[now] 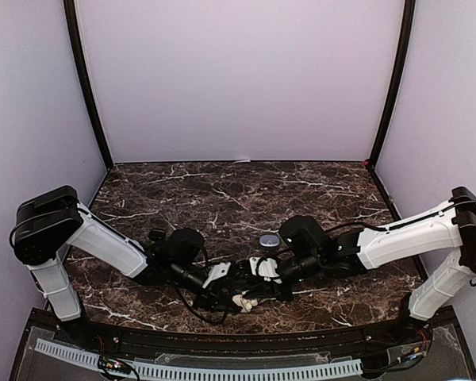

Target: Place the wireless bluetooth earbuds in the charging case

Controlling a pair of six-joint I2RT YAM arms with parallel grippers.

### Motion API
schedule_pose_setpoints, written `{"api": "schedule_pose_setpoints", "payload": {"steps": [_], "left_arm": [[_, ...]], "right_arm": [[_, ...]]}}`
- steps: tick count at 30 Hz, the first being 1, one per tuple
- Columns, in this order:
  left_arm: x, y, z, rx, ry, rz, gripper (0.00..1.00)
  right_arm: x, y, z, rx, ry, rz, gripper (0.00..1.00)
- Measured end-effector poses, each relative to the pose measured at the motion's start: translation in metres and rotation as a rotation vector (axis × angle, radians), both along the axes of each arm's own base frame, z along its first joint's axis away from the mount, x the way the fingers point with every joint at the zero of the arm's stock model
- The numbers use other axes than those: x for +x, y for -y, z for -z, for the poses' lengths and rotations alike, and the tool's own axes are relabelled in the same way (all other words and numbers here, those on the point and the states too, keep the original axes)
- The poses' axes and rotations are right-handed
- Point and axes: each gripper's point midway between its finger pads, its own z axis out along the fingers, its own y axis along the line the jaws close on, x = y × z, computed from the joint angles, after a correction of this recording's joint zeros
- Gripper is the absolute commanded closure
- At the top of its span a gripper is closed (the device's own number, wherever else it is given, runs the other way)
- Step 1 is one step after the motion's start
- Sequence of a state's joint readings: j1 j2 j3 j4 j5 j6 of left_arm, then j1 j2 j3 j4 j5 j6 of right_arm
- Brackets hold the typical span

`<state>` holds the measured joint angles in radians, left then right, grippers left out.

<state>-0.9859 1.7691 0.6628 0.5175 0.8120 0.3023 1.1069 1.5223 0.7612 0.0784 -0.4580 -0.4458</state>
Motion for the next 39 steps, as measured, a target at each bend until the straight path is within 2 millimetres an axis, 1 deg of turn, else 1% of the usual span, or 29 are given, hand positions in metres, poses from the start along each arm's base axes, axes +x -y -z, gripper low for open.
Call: {"api": "schedule_pose_setpoints", "payload": {"steps": [5, 16, 19, 25, 29, 33, 34, 35, 36, 38, 39], "left_arm": [[-0.001, 0.001, -0.004, -0.019, -0.019, -0.005, 0.94], [0.000, 0.004, -0.011, -0.058, -0.016, -0.010, 0.94], [0.000, 0.004, -0.011, -0.066, -0.014, -0.011, 0.94], [-0.001, 0.003, -0.013, -0.082, -0.015, -0.015, 0.95], [-0.002, 0.002, -0.012, -0.088, -0.019, -0.019, 0.95], [-0.002, 0.001, -0.015, -0.111, -0.019, -0.028, 0.95], [-0.002, 0.001, -0.016, -0.118, -0.020, -0.033, 0.95], [-0.003, 0.000, -0.016, -0.125, -0.022, -0.038, 0.94], [-0.002, 0.000, -0.018, -0.135, -0.022, -0.044, 0.94], [-0.002, -0.002, -0.019, -0.151, -0.023, -0.056, 0.94], [-0.002, -0.002, -0.020, -0.156, -0.025, -0.065, 0.94]], "right_arm": [[-0.003, -0.002, -0.003, 0.011, 0.000, -0.014, 0.81], [-0.004, -0.003, -0.010, 0.029, 0.006, -0.021, 0.70], [-0.006, 0.000, -0.018, 0.054, 0.013, -0.021, 0.68], [-0.009, 0.003, -0.043, 0.123, 0.030, -0.015, 0.66], [-0.012, 0.010, -0.058, 0.170, 0.036, -0.003, 0.66], [-0.014, 0.016, -0.063, 0.193, 0.034, 0.012, 0.65], [-0.014, 0.017, -0.066, 0.201, 0.035, 0.016, 0.63], [-0.015, 0.019, -0.069, 0.210, 0.032, 0.024, 0.57], [-0.015, 0.021, -0.073, 0.222, 0.031, 0.031, 0.49], [-0.014, 0.023, -0.086, 0.260, 0.040, 0.045, 0.37], [-0.014, 0.025, -0.092, 0.279, 0.035, 0.055, 0.27]]}}
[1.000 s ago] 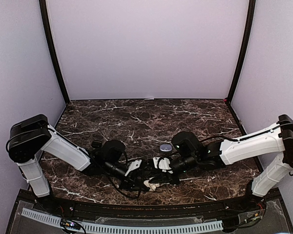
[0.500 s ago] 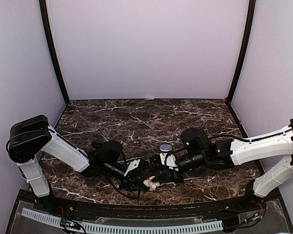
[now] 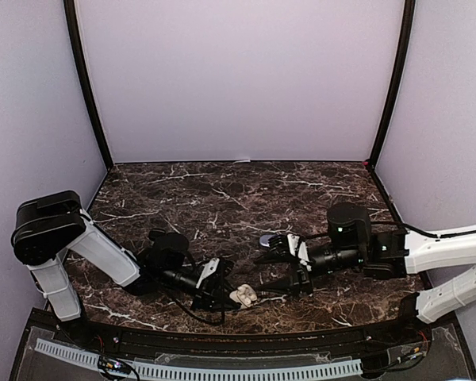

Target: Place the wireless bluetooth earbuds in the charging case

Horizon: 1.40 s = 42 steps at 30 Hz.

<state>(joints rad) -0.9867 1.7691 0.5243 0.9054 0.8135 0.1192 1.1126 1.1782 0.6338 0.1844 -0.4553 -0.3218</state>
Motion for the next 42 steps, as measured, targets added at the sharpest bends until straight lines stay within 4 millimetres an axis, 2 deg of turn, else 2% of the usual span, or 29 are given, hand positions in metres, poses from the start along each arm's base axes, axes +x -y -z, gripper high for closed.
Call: {"api": "schedule_pose_setpoints", "payload": {"steps": [2, 6, 11, 13, 14, 16, 17, 18, 20, 23, 27, 29, 38, 42], "left_arm": [[0.003, 0.001, -0.002, -0.013, 0.006, -0.021, 0.94], [0.010, 0.004, -0.009, -0.041, 0.025, -0.053, 0.95], [0.015, 0.006, -0.013, -0.056, 0.043, -0.079, 0.94], [0.017, 0.007, -0.014, -0.060, 0.049, -0.086, 0.95], [0.018, 0.007, -0.013, -0.059, 0.051, -0.091, 0.94], [0.019, 0.007, -0.013, -0.058, 0.055, -0.101, 0.95], [0.020, 0.007, -0.013, -0.057, 0.056, -0.104, 0.94], [0.021, 0.007, -0.013, -0.056, 0.058, -0.109, 0.94], [0.023, 0.007, -0.012, -0.053, 0.061, -0.121, 0.95], [0.026, 0.008, -0.012, -0.050, 0.066, -0.140, 0.95], [0.028, 0.009, -0.014, -0.053, 0.067, -0.145, 0.94], [0.028, 0.009, -0.014, -0.054, 0.062, -0.143, 0.95], [0.023, 0.012, -0.018, -0.059, 0.037, -0.116, 0.95], [0.022, 0.012, -0.018, -0.055, 0.028, -0.103, 0.95]], "right_arm": [[-0.002, 0.004, -0.014, 0.048, -0.008, 0.013, 0.02], [0.003, 0.014, -0.027, 0.126, -0.090, 0.107, 0.01], [0.048, 0.032, -0.037, 0.184, -0.290, 0.445, 0.01], [0.062, 0.039, -0.046, 0.217, -0.324, 0.535, 0.05], [0.066, 0.041, -0.049, 0.226, -0.331, 0.561, 0.11], [0.072, 0.042, -0.053, 0.224, -0.347, 0.593, 0.28], [0.073, 0.040, -0.053, 0.212, -0.354, 0.599, 0.32], [0.074, 0.037, -0.051, 0.192, -0.353, 0.601, 0.38], [0.076, 0.028, -0.044, 0.135, -0.361, 0.593, 0.44], [0.074, 0.012, -0.022, 0.022, -0.360, 0.570, 0.54], [0.058, 0.002, 0.011, -0.117, -0.309, 0.510, 0.53], [0.051, 0.001, 0.021, -0.158, -0.283, 0.478, 0.51], [0.027, -0.001, 0.025, -0.188, -0.032, 0.209, 0.50], [0.023, -0.002, 0.029, -0.216, 0.081, 0.127, 0.59]]}}
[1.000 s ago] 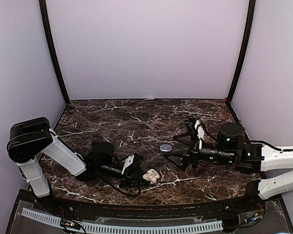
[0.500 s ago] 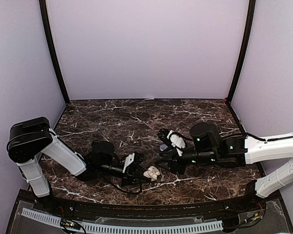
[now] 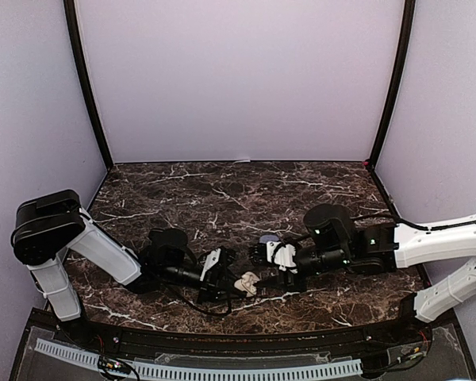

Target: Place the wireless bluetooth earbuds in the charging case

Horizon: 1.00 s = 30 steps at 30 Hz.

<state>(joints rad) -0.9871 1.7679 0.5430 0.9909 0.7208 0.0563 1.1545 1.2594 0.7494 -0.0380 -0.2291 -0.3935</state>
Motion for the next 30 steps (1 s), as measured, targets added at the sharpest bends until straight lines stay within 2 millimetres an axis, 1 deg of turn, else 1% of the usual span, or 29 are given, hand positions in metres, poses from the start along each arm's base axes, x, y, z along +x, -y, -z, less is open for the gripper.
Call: {"api": "schedule_pose_setpoints", "payload": {"steps": [4, 7, 13, 20, 22, 25, 30], "left_arm": [[-0.001, 0.001, 0.000, 0.006, -0.008, 0.010, 0.95], [-0.002, 0.001, 0.000, 0.008, -0.013, 0.020, 0.95], [-0.005, 0.000, 0.003, 0.022, -0.026, 0.031, 0.95], [-0.008, -0.001, 0.004, 0.023, -0.033, 0.045, 0.95], [-0.008, -0.001, 0.005, 0.028, -0.038, 0.047, 0.95], [-0.009, -0.002, 0.005, 0.031, -0.040, 0.048, 0.95], [-0.010, -0.002, 0.005, 0.032, -0.046, 0.057, 0.96]], "right_arm": [[-0.004, -0.002, 0.010, -0.050, 0.100, -0.093, 0.61], [-0.006, -0.001, 0.012, -0.064, 0.163, -0.145, 0.61], [-0.004, -0.007, 0.017, -0.101, 0.222, -0.205, 0.62], [-0.004, -0.013, 0.029, -0.146, 0.245, -0.245, 0.72], [-0.003, -0.014, 0.029, -0.150, 0.252, -0.250, 0.74], [-0.002, -0.016, 0.030, -0.155, 0.260, -0.255, 0.80], [-0.002, -0.018, 0.028, -0.155, 0.267, -0.261, 0.88]]}}
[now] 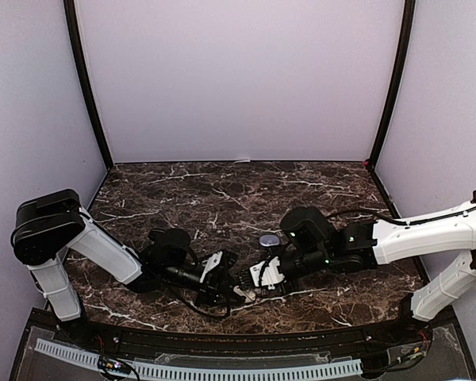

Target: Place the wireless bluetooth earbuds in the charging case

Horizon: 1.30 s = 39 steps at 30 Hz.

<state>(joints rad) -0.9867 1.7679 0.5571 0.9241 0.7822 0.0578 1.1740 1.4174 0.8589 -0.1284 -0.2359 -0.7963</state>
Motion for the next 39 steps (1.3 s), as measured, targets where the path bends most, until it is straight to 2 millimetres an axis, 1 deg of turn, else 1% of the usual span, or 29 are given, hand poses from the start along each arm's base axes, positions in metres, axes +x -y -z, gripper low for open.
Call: {"api": "schedule_pose_setpoints", "payload": {"steps": [6, 9, 15, 25, 31, 35, 39], "left_arm": [[-0.005, -0.002, 0.003, 0.018, -0.027, 0.020, 0.96], [-0.008, -0.003, 0.004, 0.022, -0.046, 0.034, 0.96], [-0.014, -0.005, 0.003, 0.022, -0.075, 0.064, 0.96], [-0.016, -0.003, -0.003, 0.007, -0.077, 0.084, 0.95], [-0.018, -0.003, -0.004, 0.005, -0.081, 0.094, 0.96], [-0.019, -0.004, -0.004, 0.003, -0.082, 0.099, 0.96], [-0.019, -0.004, -0.004, 0.003, -0.083, 0.101, 0.96]], "right_arm": [[-0.003, 0.001, 0.000, -0.012, 0.000, -0.015, 0.94], [-0.005, 0.001, 0.001, -0.017, -0.002, -0.022, 0.95], [-0.010, 0.001, 0.001, -0.019, -0.012, -0.041, 0.85], [-0.011, 0.000, -0.002, -0.009, -0.020, -0.039, 0.75], [-0.011, 0.001, -0.005, -0.001, -0.017, -0.040, 0.66], [-0.011, 0.001, -0.005, -0.002, -0.017, -0.040, 0.66], [-0.012, 0.001, -0.003, -0.009, -0.023, -0.046, 0.68]]}}
